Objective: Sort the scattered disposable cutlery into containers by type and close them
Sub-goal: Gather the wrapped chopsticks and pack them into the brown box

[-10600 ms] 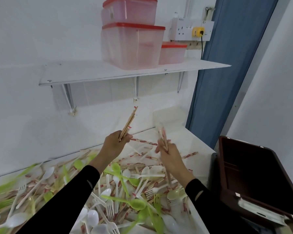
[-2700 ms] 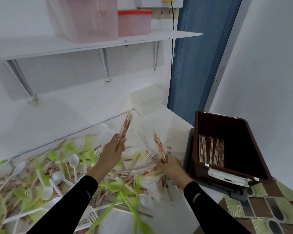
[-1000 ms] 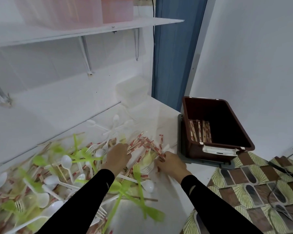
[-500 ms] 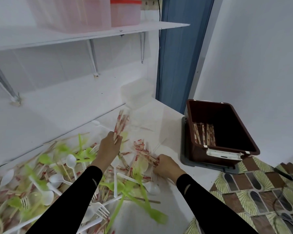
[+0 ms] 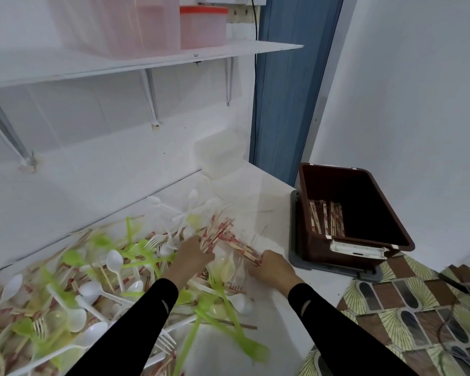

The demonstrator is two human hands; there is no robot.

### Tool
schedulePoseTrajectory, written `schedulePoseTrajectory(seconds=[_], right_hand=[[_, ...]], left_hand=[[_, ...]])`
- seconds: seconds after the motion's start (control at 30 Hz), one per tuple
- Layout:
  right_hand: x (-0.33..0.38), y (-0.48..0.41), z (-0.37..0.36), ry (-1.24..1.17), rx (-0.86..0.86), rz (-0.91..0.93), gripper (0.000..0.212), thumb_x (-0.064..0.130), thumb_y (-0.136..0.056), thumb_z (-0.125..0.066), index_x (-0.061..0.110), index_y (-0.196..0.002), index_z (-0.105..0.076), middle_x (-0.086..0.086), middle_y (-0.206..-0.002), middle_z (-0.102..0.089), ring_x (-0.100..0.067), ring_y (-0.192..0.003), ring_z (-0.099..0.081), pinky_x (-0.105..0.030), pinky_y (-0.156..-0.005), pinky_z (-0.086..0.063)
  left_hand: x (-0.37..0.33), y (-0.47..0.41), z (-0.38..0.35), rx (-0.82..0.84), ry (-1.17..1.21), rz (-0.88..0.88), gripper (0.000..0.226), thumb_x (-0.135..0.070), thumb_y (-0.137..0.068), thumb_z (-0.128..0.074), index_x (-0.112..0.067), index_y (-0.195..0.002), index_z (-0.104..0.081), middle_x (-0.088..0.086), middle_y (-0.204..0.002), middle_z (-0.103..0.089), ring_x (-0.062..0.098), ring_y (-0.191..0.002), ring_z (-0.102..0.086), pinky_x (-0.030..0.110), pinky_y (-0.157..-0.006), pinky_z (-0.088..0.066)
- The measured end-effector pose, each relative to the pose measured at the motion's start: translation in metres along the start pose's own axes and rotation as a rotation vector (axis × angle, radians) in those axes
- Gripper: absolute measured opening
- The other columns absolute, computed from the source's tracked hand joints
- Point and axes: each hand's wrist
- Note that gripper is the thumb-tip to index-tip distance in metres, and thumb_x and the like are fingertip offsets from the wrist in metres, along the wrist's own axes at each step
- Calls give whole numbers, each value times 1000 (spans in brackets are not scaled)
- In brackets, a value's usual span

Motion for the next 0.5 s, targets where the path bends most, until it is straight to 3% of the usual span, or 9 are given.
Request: schedulePoseTrajectory(seconds=[0.1,0.17,0.3,0.37,0.43,0.5], right_hand=[[-1,-1,12,-50,20,7,26,37,-90,-56,12,-91,-58,-6,-91,-61,-27,-85,-65,-30,-66,-49],[2,-2,20,-143,28,0,26,33,-89,-57,8,-95,-62,-8,-89,-64,-26,-74,-65,-32,-64,-54],[17,1,46,-18,68,87,29,30,-95,-52,5,-105,-63,-9,-86,-66,-16,-59,-53,-22,-51,-43],[26,4,61,66,134,112,21,24,-98,-49,8,-102,-60,-4,-76,-61,-12,-52,-48,-16,-42,-37],[33,7,77,169,193,103,21,19,-97,-46,6,-106,-60,-3,-75,-63,-13,-51,-51,-17,-45,-41],[39,6,93,330,196,108,24,15,-96,-44,4,-107,-63,-2,-74,-65,-14,-52,-55,-22,-51,-45]], left_hand=[[-4,-3,18,-95,-28,-40,24,-27,-93,-63,-15,-74,-54,0,-70,-55,23,-73,-56,26,-57,-34],[-4,-6,29,-162,61,-60,24,-31,-97,-57,-13,-81,-61,3,-79,-65,25,-80,-62,28,-65,-34],[-6,-7,43,-245,334,-66,24,-35,-101,-49,-15,-97,-62,-8,-77,-71,13,-76,-68,30,-75,-46],[-10,-4,47,-288,441,-73,26,-38,-100,-49,-16,-95,-61,-5,-71,-69,13,-64,-67,31,-69,-50],[-13,2,51,-311,442,-93,28,-39,-100,-49,-15,-91,-59,1,-69,-62,21,-61,-63,33,-62,-51],[-14,7,54,-325,365,-116,33,-41,-98,-51,-15,-79,-53,5,-66,-54,31,-65,-61,39,-64,-49]])
Point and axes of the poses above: each hand's wrist, its own y-axis away from the middle knuckle, its own z-axis out of the back of the hand, x = y × z
